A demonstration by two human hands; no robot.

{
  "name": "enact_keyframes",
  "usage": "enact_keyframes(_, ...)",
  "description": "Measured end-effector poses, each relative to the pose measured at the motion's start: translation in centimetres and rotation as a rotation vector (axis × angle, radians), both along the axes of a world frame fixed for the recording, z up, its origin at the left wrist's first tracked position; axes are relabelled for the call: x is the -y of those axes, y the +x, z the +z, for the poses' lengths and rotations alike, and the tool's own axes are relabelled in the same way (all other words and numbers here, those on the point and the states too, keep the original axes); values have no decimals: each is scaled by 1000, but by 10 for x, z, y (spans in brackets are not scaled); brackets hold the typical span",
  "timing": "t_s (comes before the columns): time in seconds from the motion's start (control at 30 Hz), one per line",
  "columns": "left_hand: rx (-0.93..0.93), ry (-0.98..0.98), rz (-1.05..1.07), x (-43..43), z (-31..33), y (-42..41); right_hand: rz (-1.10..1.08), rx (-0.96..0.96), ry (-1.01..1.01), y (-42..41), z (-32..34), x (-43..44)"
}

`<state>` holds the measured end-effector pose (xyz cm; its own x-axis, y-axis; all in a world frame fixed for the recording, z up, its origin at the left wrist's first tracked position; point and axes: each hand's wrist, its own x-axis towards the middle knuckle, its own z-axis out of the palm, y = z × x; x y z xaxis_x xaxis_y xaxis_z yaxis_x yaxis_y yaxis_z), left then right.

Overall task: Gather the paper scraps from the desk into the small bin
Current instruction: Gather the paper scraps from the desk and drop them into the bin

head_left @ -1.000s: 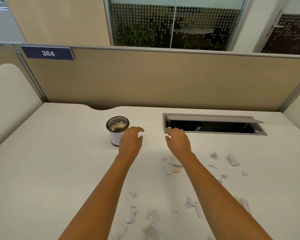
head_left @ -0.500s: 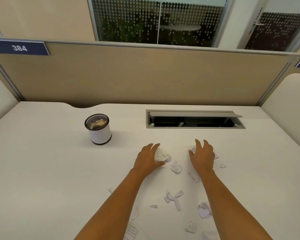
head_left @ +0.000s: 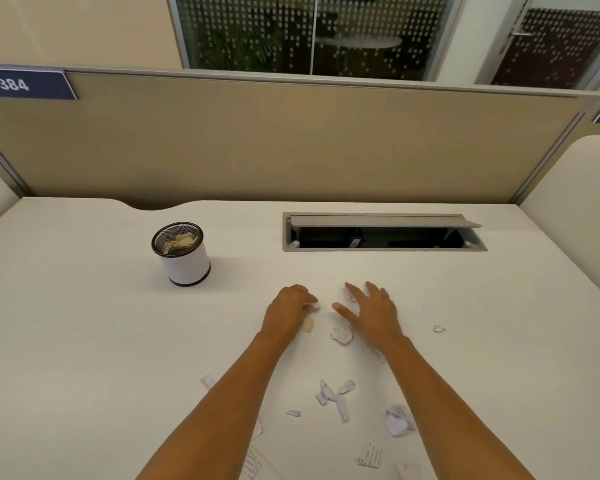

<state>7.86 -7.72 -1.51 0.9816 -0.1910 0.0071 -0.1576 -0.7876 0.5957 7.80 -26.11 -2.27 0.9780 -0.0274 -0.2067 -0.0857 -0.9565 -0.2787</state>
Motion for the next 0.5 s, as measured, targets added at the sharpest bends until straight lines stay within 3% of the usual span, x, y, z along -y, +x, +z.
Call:
enact_keyframes(0.33,-97,-491,453,-18,14,0,278,-121,-74,-34,13,-21)
enact_keyframes(0.5,-139,-506,525,-28,14,-4,324,1,-13,-47,15,-9)
